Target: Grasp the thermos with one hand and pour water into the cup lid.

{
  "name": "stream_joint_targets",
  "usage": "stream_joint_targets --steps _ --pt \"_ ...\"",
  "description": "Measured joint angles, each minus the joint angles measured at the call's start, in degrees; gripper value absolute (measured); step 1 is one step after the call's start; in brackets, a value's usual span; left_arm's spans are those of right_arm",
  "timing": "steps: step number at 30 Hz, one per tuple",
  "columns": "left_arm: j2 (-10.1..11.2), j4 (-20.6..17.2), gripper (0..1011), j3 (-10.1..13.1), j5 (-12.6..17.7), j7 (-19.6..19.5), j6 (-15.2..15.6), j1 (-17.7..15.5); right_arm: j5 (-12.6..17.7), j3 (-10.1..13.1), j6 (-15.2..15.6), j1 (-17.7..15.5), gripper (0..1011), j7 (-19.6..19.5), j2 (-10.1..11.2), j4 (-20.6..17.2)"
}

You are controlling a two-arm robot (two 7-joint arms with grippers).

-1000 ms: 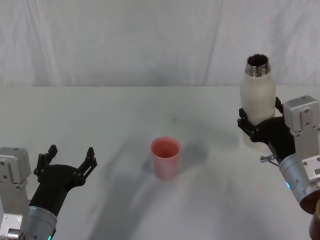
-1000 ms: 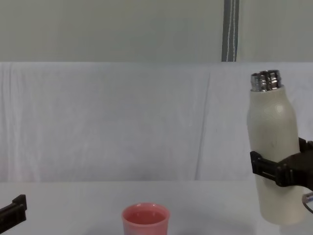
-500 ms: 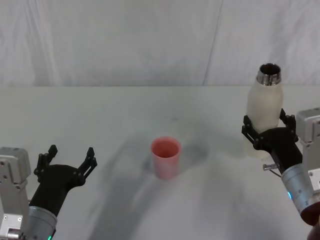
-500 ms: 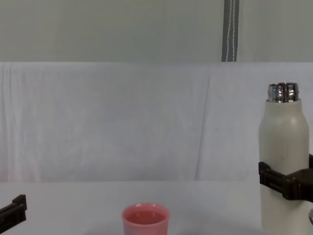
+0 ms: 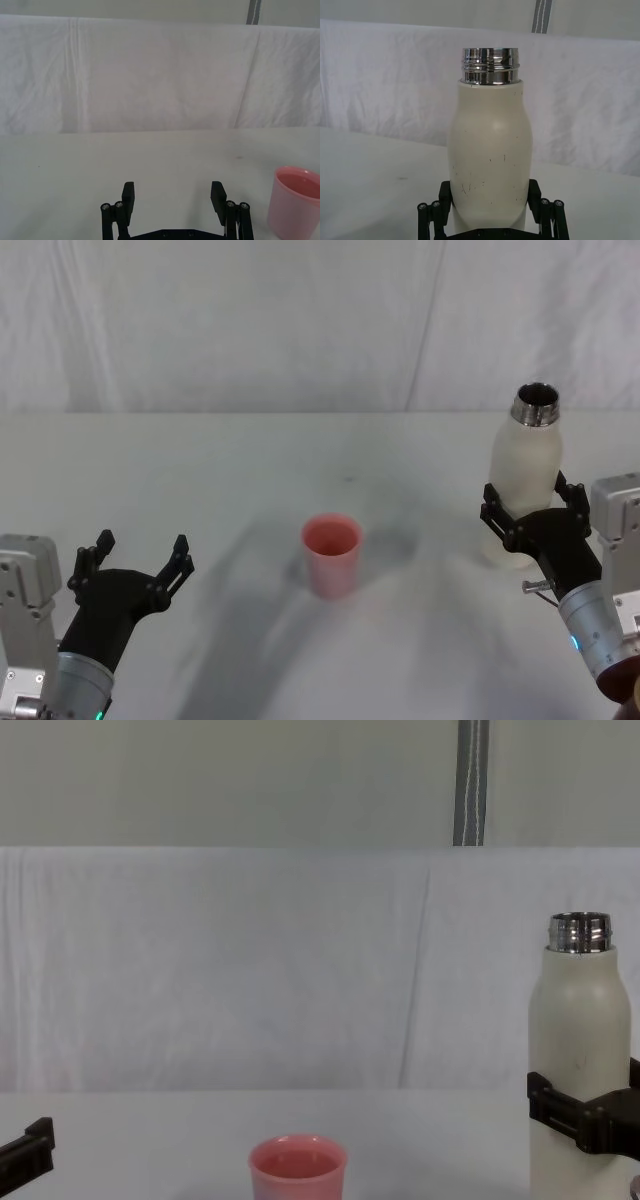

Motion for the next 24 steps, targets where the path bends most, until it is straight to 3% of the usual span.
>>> stream_joint_targets --steps 24 --pt "0.0 0.0 1001 0.0 0.0 0.0 0.0 0.0 0.7 0.4 -1.6 0.6 946 -0.4 -0.4 2.2"
